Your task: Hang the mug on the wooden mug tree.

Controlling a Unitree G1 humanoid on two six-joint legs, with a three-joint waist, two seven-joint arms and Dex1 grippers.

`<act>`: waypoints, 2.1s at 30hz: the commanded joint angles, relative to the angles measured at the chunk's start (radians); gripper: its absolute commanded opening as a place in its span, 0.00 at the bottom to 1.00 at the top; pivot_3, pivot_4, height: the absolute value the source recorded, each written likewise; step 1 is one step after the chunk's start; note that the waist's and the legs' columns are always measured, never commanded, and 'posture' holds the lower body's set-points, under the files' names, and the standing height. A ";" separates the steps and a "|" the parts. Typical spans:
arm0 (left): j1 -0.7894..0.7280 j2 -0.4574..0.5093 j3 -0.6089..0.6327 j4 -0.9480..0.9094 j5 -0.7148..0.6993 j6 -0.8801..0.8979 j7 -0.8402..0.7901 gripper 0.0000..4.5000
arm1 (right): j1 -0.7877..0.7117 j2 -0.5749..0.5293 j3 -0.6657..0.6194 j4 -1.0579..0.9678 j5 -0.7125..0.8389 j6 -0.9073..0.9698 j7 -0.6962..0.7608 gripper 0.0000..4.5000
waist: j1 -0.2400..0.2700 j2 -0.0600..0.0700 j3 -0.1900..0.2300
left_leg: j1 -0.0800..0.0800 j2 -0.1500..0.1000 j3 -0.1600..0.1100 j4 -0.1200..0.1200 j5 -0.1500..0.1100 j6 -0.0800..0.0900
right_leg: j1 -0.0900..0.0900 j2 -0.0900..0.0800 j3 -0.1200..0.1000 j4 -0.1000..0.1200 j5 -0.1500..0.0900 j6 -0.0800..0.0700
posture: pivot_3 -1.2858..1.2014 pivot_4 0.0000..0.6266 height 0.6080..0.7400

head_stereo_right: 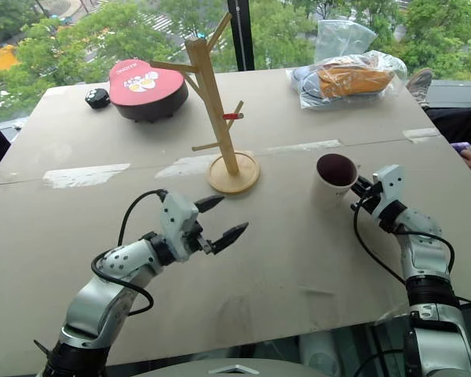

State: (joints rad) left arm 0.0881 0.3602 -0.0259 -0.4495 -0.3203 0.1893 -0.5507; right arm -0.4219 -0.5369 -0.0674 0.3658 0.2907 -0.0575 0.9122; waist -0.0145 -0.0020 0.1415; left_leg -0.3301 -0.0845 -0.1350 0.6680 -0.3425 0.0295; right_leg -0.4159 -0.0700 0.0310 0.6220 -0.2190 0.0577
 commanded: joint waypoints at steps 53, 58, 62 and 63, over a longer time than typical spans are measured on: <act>0.147 -0.100 -0.021 -0.017 -0.002 -0.260 0.021 1.00 | -0.509 -0.077 0.160 0.064 -0.136 0.189 0.402 0.98 | 0.032 -0.009 -0.001 | -0.018 -0.001 -0.004 0.004 0.000 0.000 | -0.015 -0.002 -0.007 0.001 0.000 -0.001 | 0.52 0.24 1.00; 0.206 -0.029 -0.015 0.007 0.040 -0.176 0.034 1.00 | -0.161 -0.078 0.056 -0.132 -0.042 0.254 0.299 0.98 | 0.020 -0.005 0.001 | -0.018 -0.001 -0.001 0.005 0.000 0.000 | -0.017 -0.002 -0.004 0.004 0.001 -0.001 | 0.52 0.24 1.00; 0.284 0.022 -0.031 0.038 0.104 -0.128 0.039 1.00 | 0.121 0.004 -0.009 -0.294 0.024 0.223 0.187 0.98 | 0.020 -0.007 -0.002 | -0.015 0.000 -0.001 0.003 0.000 0.000 | -0.015 0.000 -0.004 0.004 0.000 -0.001 | 0.52 0.24 1.00; 0.307 0.030 -0.030 0.044 0.107 -0.123 0.037 1.00 | 0.204 0.055 -0.035 -0.351 0.043 0.216 0.120 0.98 | 0.020 -0.007 -0.002 | -0.015 0.000 -0.002 0.003 0.000 0.000 | -0.014 0.000 -0.004 0.004 0.000 -0.001 | 0.52 0.24 1.00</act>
State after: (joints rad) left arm 0.3760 0.3795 -0.0530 -0.3962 -0.2308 0.0624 -0.5167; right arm -0.2774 -0.5269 -0.0576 0.1144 0.2889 0.1836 1.1123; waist 0.0055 -0.0091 0.1398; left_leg -0.3448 -0.0841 -0.1360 0.6714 -0.3424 0.0296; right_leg -0.4303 -0.0702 0.0275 0.6262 -0.2185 0.0572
